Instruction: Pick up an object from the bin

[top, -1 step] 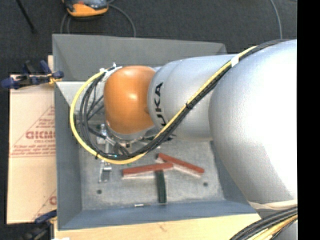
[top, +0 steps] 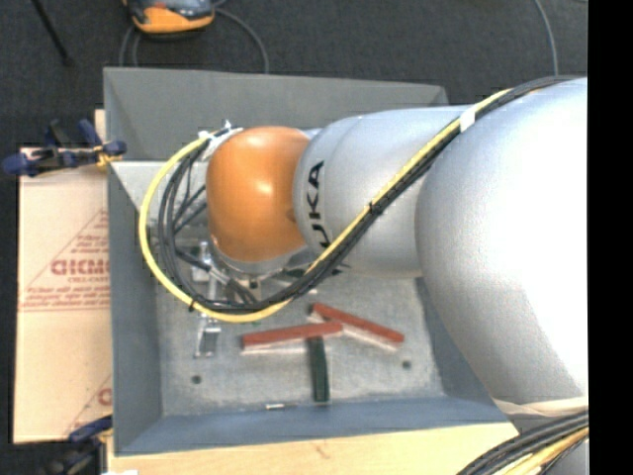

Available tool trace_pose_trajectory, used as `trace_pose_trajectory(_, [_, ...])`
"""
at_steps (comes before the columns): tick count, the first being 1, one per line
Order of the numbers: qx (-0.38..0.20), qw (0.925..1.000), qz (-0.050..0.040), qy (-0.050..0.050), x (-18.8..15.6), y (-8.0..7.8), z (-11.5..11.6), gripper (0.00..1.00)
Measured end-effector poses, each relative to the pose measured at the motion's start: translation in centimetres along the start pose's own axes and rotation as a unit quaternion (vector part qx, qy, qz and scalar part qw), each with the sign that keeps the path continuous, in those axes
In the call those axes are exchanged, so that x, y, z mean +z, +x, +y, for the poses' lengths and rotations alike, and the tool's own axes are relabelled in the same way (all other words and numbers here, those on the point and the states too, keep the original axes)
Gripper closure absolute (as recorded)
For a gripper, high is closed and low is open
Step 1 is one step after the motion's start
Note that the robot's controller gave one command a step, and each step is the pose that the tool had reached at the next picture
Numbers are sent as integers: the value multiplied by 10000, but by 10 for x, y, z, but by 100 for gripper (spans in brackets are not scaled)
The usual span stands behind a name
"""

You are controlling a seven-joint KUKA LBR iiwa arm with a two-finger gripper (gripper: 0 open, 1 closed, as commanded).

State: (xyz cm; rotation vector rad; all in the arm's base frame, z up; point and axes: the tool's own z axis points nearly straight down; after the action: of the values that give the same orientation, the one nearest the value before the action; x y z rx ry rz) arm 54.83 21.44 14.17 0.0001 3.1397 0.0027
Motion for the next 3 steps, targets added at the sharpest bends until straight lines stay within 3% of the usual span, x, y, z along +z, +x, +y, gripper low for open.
trace_pose_trajectory(1, [-286,9996,-32,-10,32,8,-37,0])
trace_pose_trajectory(2, [-184,9998,44,24,44,-11,-64,0])
trace_pose_trajectory(3, [-343,9994,-40,4,46,-13,-74,0])
